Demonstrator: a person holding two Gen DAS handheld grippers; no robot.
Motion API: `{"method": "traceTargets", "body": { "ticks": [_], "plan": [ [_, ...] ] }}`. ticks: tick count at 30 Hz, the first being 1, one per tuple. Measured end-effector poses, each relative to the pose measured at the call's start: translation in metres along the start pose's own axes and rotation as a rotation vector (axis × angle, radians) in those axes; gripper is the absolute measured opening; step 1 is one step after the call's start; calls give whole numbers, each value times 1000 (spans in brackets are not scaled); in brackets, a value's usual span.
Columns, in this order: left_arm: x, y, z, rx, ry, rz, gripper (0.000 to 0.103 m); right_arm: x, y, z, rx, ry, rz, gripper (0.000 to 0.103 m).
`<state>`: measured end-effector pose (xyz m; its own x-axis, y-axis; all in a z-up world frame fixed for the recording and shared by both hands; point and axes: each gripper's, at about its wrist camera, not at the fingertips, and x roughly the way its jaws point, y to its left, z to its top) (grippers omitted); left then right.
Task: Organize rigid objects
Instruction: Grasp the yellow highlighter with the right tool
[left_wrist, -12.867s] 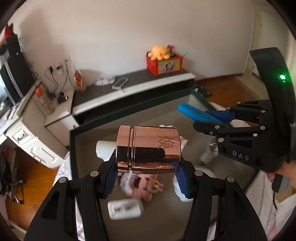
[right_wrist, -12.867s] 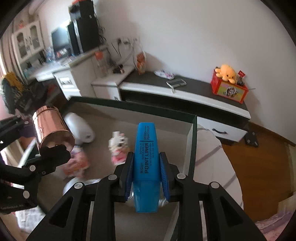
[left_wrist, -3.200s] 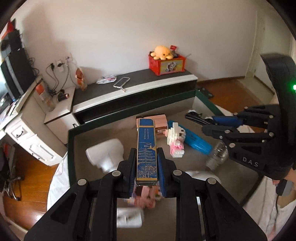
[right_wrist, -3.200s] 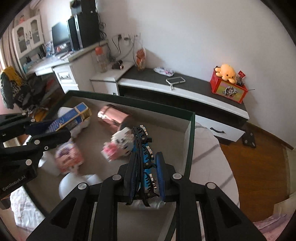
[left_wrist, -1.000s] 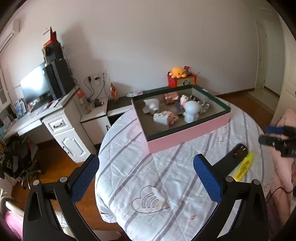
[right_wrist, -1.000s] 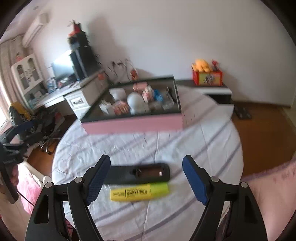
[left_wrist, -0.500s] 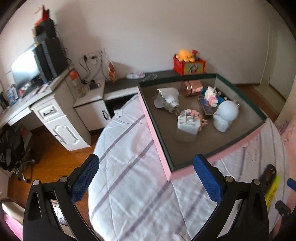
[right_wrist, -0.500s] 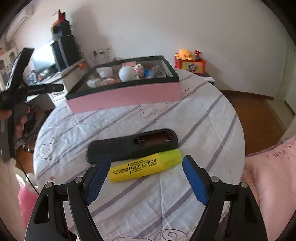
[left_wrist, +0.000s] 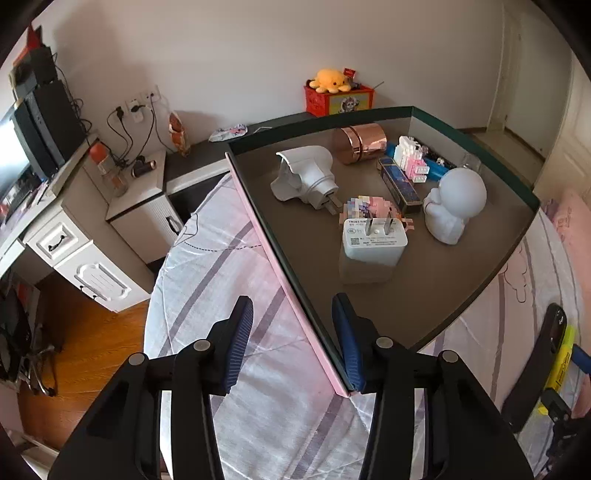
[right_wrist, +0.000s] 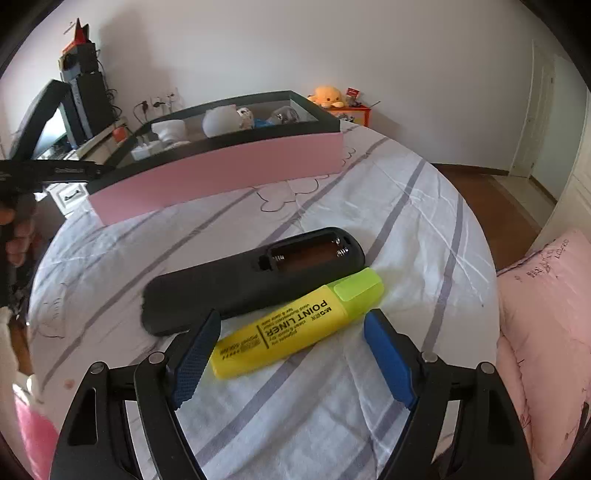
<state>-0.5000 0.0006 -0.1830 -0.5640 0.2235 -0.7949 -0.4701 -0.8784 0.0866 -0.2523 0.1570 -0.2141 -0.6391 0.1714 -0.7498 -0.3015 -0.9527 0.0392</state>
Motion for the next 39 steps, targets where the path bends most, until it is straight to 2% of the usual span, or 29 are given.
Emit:
{"method": "traceTargets", "body": {
  "ticks": [6,9,15,18,21,24,25,33,39],
  "plan": [
    [-2,-2,0,16,-6,7,44,3,-22,3,11,-31,-98,85],
    [-2,1,-1,17,-12,7,44,7,-47,6,54,-32,-40,85],
    [-2,2,-1,15,-13,9,45,9,-67,9,80,-42,-20,84],
    [-3,3,-1,12,-14,12,46,7,-65,9,72,-39,-15,84],
    [-3,3,-2,14,-16,14,46,7,-57,8,28,-25,2,75],
    [-2,2,-2,13,-16,16,46,6,-53,9,8,-24,29,51],
    [-3,1,-2,16,-16,19,46,6,-52,9,-6,-23,23,46],
    [-3,2,-2,18,-15,11,46,8,-67,15,18,-34,69,23],
    [-2,3,-2,22,-16,4,46,17,-75,29,10,-35,73,23]
  ]
}}
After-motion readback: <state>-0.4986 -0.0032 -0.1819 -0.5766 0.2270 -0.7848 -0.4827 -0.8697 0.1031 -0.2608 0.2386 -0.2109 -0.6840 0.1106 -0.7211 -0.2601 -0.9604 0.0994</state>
